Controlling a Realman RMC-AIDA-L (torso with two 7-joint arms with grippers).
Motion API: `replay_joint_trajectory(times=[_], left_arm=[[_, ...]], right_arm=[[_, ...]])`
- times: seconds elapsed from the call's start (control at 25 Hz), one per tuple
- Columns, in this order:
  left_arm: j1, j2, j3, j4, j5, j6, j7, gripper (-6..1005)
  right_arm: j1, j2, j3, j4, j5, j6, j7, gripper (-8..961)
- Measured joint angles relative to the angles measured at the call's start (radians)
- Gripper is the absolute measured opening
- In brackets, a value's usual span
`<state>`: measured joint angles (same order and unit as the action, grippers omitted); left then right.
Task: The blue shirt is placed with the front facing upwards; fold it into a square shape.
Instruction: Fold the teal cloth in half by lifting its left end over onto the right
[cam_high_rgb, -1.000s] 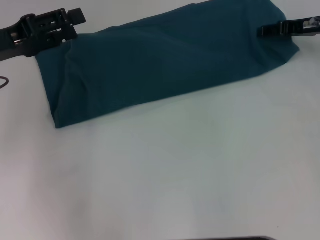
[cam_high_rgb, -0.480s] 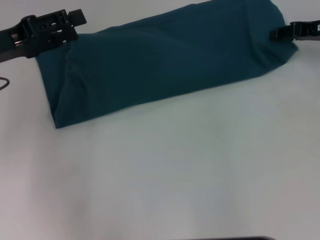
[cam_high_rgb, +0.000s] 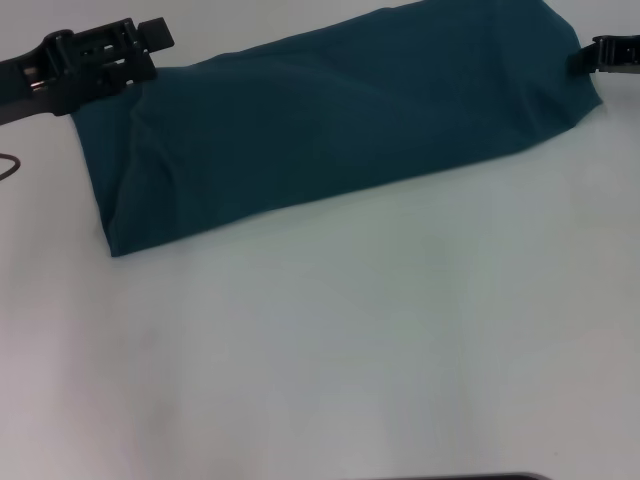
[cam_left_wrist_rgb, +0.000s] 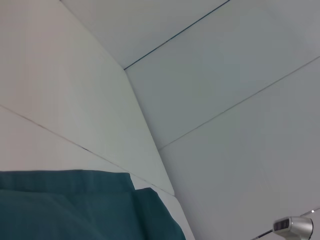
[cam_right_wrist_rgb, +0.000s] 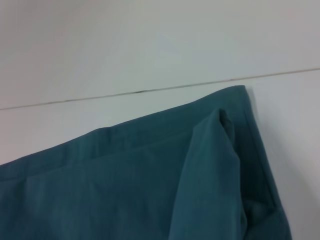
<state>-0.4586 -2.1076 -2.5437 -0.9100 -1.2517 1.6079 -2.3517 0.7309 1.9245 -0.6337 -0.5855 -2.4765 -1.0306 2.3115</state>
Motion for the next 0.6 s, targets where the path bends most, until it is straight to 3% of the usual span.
replay_joint_trajectory(times=[0.28,0.6], left_arm=[[0.001,0.003,-0.001,0.001,0.0,-0.003,0.001,704],[-0.002,0.006,-0.001,0.0,0.0,-0.003,0.004,704]], right_arm=[[-0.004,0.0,0.005,0.004,0.004,-0.003,0.0,65],[-0.024,-0.005,0.014,-0.002,0.006,-0.112,0.006,65]])
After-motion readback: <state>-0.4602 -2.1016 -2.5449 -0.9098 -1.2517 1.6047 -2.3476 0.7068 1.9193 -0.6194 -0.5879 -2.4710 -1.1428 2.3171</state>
